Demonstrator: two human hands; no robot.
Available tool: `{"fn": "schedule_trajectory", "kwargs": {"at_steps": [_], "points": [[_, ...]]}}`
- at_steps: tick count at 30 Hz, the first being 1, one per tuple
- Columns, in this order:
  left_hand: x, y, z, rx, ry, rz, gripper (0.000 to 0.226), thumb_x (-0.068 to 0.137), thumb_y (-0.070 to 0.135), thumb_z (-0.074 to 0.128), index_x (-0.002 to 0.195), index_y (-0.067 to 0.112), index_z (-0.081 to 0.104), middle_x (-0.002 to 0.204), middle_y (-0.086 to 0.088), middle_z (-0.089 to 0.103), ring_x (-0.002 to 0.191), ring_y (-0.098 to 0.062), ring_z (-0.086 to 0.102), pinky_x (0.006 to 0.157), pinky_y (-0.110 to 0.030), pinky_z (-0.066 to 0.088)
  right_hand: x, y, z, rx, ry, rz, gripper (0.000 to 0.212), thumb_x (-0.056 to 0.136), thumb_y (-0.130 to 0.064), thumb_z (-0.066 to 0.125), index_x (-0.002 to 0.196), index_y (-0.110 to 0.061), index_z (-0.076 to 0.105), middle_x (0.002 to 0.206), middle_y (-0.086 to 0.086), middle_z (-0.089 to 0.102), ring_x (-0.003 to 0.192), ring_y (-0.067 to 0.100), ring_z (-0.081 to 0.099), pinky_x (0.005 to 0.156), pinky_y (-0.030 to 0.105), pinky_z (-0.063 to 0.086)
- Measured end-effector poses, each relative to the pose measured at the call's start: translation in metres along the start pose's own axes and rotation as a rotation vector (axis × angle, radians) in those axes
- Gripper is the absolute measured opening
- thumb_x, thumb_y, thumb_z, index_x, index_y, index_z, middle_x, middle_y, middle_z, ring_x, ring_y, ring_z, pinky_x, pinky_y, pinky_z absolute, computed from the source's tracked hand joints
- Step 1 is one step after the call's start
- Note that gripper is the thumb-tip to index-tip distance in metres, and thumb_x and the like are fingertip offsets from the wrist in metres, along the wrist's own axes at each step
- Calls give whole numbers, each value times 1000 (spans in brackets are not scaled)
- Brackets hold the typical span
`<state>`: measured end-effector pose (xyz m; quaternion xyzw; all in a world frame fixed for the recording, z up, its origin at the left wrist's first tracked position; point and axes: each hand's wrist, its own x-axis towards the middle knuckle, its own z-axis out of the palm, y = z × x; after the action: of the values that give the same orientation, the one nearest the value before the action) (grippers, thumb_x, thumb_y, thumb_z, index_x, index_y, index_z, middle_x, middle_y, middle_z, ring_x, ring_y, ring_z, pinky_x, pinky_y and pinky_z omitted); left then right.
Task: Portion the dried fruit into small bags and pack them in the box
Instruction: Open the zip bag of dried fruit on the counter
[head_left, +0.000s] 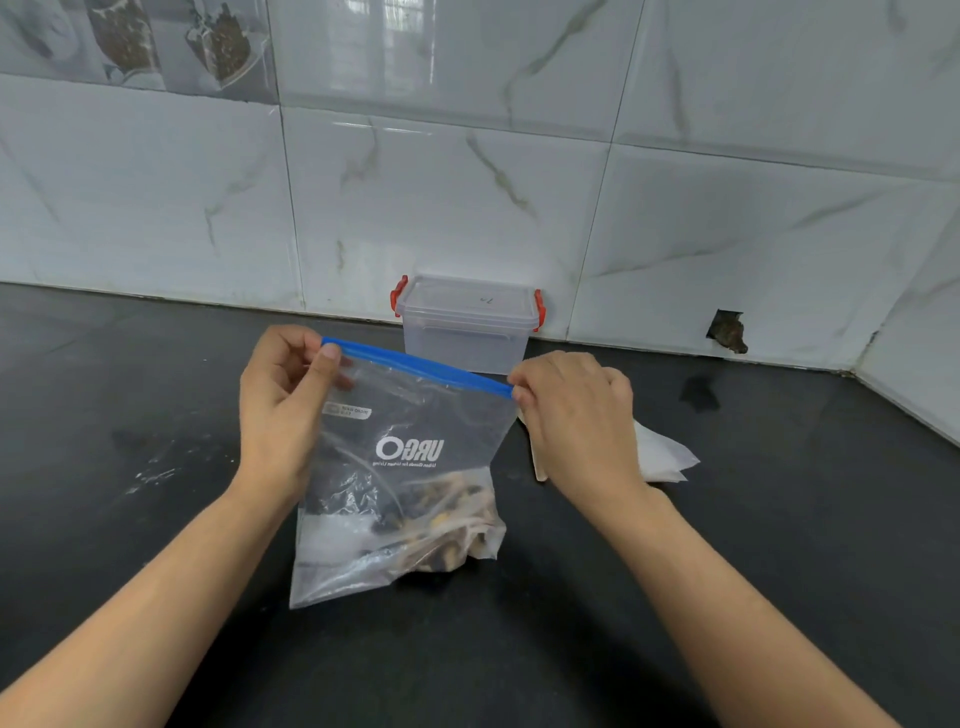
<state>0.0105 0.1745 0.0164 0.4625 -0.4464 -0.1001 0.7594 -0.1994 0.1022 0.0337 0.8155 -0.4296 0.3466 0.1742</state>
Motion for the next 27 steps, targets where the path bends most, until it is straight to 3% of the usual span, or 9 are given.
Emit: {"fn": "schedule_trajectory", "kwargs": {"at_steps": [4,10,13,17,19,21,23,25,27], "points": [[-5,-2,4,-56,-59,-71,8,82,15,54,79,22,52,63,4,64,59,-12,62,65,-24,48,-7,-13,5,64,52,-164,31,72,-33,78,100,-26,69,93,-7,67,85,19,62,69,32,44],[-7,-2,6,-156,-122,-102,6,78,11,49,73,14,48,64,-6,57,55,-15,60,60,-22,50,-3,-28,18,122,183,-227,6,77,-23,66,81,-24,70,69,-6,64,62,19,58,51,27,36],[-5,1,3,-147,-180,-172,17,74,29,50,62,17,54,61,-8,57,53,-18,59,57,-25,47,-4,-30,23,114,277,-228,11,71,-12,72,76,-22,70,66,-5,66,58,19,59,49,27,37],[-3,8,2,-96,-476,-347,42,81,50,47,57,18,62,53,-9,52,49,-16,49,51,-27,38,-8,-29,23,172,372,-349,14,75,-6,70,76,-19,72,82,-5,72,69,18,66,54,30,44],[-4,7,2,128,-668,-293,44,73,63,59,67,20,65,67,-24,53,60,-25,48,60,-35,38,-10,-29,24,198,377,-442,13,77,-4,67,75,-16,70,83,-2,70,68,21,63,53,34,45],[-4,6,0,265,-815,-283,52,61,69,68,84,23,68,82,-25,57,71,-29,51,68,-40,41,-15,-29,22,193,358,-519,12,79,-4,64,72,-14,67,79,0,67,64,23,58,55,34,42],[-1,8,-4,350,-883,-303,51,56,62,72,95,30,69,82,-10,59,71,-19,52,69,-31,43,-21,-27,20,187,325,-586,11,77,-6,62,68,-12,65,75,1,65,63,23,57,59,31,35],[2,10,-7,423,-896,-314,44,56,49,73,97,34,70,88,6,66,74,-11,58,70,-21,48,-28,-24,17,209,251,-617,9,73,-5,59,68,-11,63,70,2,63,65,23,58,60,34,39],[3,10,-7,431,-852,-328,26,65,27,76,91,24,74,88,-1,73,76,-16,65,73,-25,52,-34,-20,16,224,179,-605,8,72,-4,57,68,-11,60,67,2,60,66,23,59,62,35,45]]}}
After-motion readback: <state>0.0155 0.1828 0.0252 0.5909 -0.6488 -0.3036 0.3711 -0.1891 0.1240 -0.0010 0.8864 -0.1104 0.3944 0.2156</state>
